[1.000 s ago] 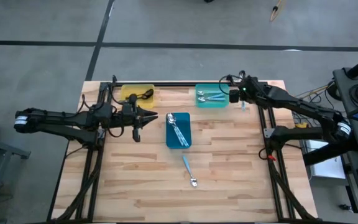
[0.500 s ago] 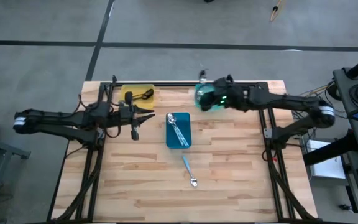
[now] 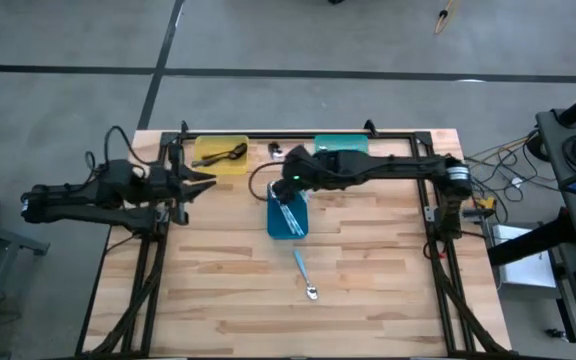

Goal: Sort silverware by color (type)
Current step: Put the white patterned spoon into the blue bin

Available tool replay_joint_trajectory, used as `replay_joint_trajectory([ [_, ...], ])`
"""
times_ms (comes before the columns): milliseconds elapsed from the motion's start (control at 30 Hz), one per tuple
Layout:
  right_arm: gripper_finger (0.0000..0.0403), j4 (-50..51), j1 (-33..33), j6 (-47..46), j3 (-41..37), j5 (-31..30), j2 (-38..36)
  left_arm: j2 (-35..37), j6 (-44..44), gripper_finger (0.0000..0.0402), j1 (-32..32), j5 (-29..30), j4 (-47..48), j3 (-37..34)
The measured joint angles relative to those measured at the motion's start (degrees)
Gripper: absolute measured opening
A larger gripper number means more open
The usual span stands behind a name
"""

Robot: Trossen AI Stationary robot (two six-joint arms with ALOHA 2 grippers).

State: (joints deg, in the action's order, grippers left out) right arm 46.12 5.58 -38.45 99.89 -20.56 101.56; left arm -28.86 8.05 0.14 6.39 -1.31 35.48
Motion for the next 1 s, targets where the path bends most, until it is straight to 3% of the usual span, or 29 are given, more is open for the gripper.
replay_joint_trajectory([
  [300,0.0022,0.64,0.71,2.35,6.85,6.87,9.01,2.75,2.40,0.0039,0.00,0.04,1.13,-0.02],
  [600,0.0022,2.00,0.69,1.16,11.03,7.35,13.94,2.37,2.35,0.0039,0.00,0.04,1.12,-0.07],
  [1000,0.0022,3.31,0.60,-2.20,9.19,7.08,14.44,2.68,1.99,0.0039,0.00,0.07,1.73,-0.07],
])
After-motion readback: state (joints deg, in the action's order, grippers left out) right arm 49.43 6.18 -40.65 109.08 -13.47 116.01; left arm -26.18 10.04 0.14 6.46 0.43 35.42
